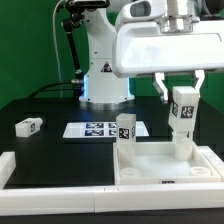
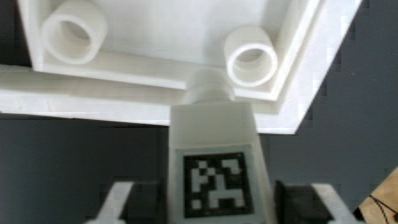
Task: Assemble square table
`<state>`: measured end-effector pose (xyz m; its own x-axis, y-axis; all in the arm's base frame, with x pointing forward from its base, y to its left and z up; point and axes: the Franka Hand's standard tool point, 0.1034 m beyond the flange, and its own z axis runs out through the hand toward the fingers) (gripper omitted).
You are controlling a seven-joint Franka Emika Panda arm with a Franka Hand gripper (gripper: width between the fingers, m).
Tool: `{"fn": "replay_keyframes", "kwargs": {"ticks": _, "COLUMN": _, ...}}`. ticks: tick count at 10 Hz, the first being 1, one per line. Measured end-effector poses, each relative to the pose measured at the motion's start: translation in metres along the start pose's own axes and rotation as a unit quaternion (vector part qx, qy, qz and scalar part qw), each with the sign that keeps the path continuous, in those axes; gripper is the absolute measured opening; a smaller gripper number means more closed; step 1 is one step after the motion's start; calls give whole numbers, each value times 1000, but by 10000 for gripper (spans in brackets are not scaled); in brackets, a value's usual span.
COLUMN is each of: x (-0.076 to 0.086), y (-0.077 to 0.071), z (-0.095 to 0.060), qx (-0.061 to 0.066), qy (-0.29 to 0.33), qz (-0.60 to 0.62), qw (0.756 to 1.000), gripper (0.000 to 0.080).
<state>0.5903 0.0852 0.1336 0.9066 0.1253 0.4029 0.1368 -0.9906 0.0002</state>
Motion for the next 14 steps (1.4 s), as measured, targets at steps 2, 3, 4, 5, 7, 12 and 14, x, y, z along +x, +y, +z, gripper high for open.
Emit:
{"fn": "replay_keyframes", "kwargs": {"ticks": 2, "x": 2, "y": -1, "z": 2, "qx": 3, "qy": 1, "qz": 5, "qw": 1000, "gripper": 290}}
{"fn": "replay_keyframes", "kwargs": {"ticks": 3, "x": 1, "y": -1, "z": 3, "qx": 3, "qy": 1, "qz": 5, "qw": 1000, "gripper": 290}}
{"fn": "replay_keyframes", "kwargs": {"ticks": 4, "x": 1, "y": -1, "z": 3, "qx": 3, "qy": 1, "qz": 5, "qw": 1000, "gripper": 290}}
{"fn": "replay_keyframes", "kwargs": {"ticks": 5, "x": 1, "y": -1, "z": 3, "qx": 3, "qy": 0, "qz": 5, "qw": 1000, "gripper": 290}}
{"fn": "replay_keyframes", "kwargs": {"ticks": 7, "x": 0, "y": -1, "z": 11, "qx": -6, "qy": 17, "qz": 10, "qw": 1000, "gripper": 290}}
{"fn": "replay_keyframes", "kwargs": {"ticks": 12, "x": 1, "y": -19, "z": 32, "qx": -5, "qy": 24, "qz": 25, "qw": 999, "gripper": 290}}
{"fn": "replay_keyframes", "kwargs": {"ticks": 14, "x": -3, "y": -28, "z": 38, "qx": -3, "qy": 20, "qz": 24, "qw": 1000, "gripper": 290}}
